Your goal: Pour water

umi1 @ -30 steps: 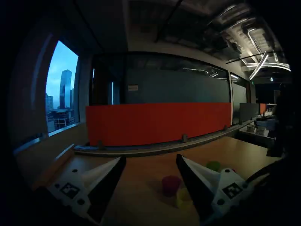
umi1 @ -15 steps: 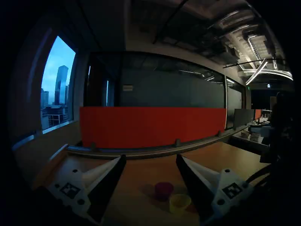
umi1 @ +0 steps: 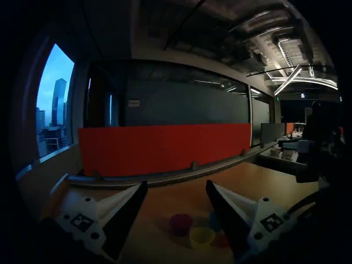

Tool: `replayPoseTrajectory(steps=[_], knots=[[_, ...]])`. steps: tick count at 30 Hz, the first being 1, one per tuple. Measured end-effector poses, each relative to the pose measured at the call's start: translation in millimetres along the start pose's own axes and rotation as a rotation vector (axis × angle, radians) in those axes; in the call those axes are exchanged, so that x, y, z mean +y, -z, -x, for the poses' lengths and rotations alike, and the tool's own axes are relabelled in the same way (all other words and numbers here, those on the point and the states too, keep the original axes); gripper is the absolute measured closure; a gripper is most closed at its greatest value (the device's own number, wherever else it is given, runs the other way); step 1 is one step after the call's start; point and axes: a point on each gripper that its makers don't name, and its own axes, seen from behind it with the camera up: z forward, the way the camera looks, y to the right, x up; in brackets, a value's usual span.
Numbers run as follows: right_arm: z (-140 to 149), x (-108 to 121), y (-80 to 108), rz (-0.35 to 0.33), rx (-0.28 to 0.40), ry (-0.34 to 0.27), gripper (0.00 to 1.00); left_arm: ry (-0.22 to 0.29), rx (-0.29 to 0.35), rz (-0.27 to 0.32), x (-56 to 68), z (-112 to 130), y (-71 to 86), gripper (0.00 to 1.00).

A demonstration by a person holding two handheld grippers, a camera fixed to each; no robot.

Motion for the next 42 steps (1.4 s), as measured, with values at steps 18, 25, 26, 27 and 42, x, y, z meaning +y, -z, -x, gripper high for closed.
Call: replayPoseTrajectory(steps=[18, 25, 26, 27, 42], knots=[[4, -43, -10.3, -0.26, -0.05, 0.036, 0.01, 0.015, 0.0, 0.286, 46.8, 5, -9.3, 0.01], [16, -54, -22.7, -0.309, -0.098, 0.098, 0.0, -0.016, -0.042, 0.364, 57.8, 23, -14.7, 0.01], [18, -56, -24.7, -0.315, -0.104, 0.106, 0.0, -0.02, -0.047, 0.372, 59.1, 26, -15.7, 0.01], [20, -57, -26.9, -0.321, -0.11, 0.114, 0.0, -0.024, -0.054, 0.379, 60.1, 29, -16.9, 0.01], [64, -59, -48.2, -0.38, -0.235, 0.181, 0.01, -0.075, -0.166, 0.457, 68.2, 77, -36.7, 0.01]])
